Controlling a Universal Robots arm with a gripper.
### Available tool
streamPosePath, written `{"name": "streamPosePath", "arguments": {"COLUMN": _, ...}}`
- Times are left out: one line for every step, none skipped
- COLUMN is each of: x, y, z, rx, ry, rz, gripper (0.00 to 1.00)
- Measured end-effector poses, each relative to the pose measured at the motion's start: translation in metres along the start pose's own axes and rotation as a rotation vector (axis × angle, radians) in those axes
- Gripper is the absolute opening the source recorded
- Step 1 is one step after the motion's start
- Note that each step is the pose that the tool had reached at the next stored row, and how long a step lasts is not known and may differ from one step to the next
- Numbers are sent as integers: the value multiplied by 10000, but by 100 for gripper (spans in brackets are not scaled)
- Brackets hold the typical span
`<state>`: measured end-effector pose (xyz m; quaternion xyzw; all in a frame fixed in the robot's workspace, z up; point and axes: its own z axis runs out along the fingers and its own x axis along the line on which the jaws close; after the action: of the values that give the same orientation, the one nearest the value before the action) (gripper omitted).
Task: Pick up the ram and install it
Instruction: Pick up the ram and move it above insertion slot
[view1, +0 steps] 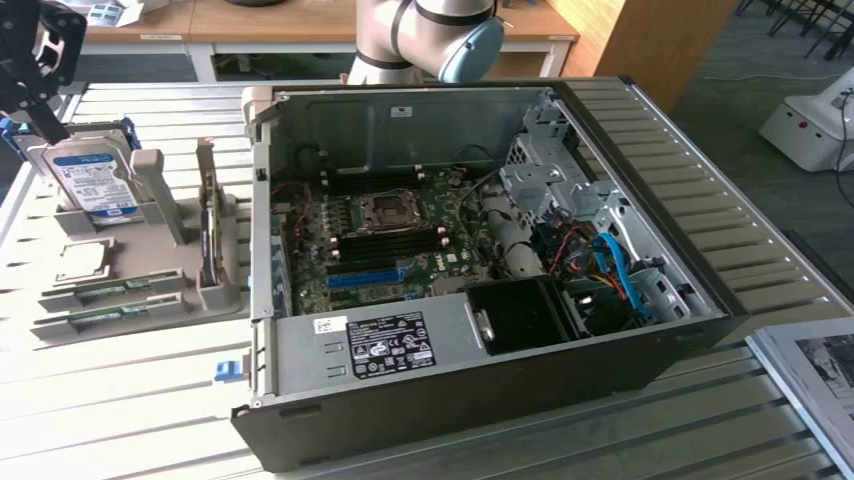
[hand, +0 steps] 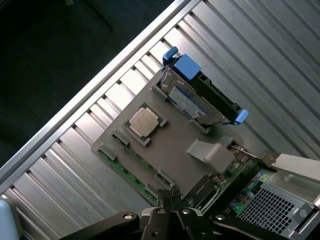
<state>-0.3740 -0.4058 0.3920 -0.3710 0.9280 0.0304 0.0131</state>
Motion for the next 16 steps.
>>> {"name": "streamPosePath", "arguments": {"x": 0, "y": 0, "z": 0, "rx": -2, "ry": 3, "rz": -52, "gripper": 10}}
{"name": "streamPosePath", "arguments": {"x": 0, "y": 0, "z": 0, "rx": -5, "ry": 5, "rz": -104, "gripper": 10}}
{"name": "streamPosePath", "arguments": {"x": 0, "y": 0, "z": 0, "rx": -7, "ry": 7, "rz": -154, "gripper": 10}}
{"name": "streamPosePath", "arguments": {"x": 0, "y": 0, "z": 0, "rx": -9, "ry": 9, "rz": -203, "gripper": 10}}
{"name": "streamPosePath", "arguments": {"x": 0, "y": 0, "z": 0, "rx": -12, "ry": 12, "rz": -253, "gripper": 10}}
{"name": "streamPosePath", "arguments": {"x": 0, "y": 0, "z": 0, "rx": -15, "ry": 15, "rz": -309, "gripper": 10}}
{"name": "streamPosePath", "arguments": {"x": 0, "y": 0, "z": 0, "rx": -17, "ry": 17, "rz": -362, "gripper": 10}}
{"name": "streamPosePath", "arguments": {"x": 0, "y": 0, "z": 0, "rx": -19, "ry": 20, "rz": -415, "gripper": 10}}
{"name": "streamPosePath", "arguments": {"x": 0, "y": 0, "z": 0, "rx": -22, "ry": 22, "rz": -465, "gripper": 10}}
{"name": "streamPosePath", "arguments": {"x": 0, "y": 0, "z": 0, "rx": -24, "ry": 25, "rz": -516, "gripper": 10}}
{"name": "streamPosePath", "arguments": {"x": 0, "y": 0, "z": 0, "rx": -27, "ry": 27, "rz": -570, "gripper": 10}}
{"name": "streamPosePath", "arguments": {"x": 0, "y": 0, "z": 0, "rx": -29, "ry": 29, "rz": -621, "gripper": 10}}
{"name": "streamPosePath", "arguments": {"x": 0, "y": 0, "z": 0, "rx": -31, "ry": 32, "rz": -672, "gripper": 10}}
{"name": "streamPosePath", "arguments": {"x": 0, "y": 0, "z": 1, "rx": -33, "ry": 33, "rz": -724, "gripper": 10}}
{"name": "streamPosePath", "arguments": {"x": 0, "y": 0, "z": 0, "rx": -36, "ry": 37, "rz": -778, "gripper": 10}}
{"name": "streamPosePath", "arguments": {"x": 0, "y": 0, "z": 0, "rx": -39, "ry": 39, "rz": -832, "gripper": 10}}
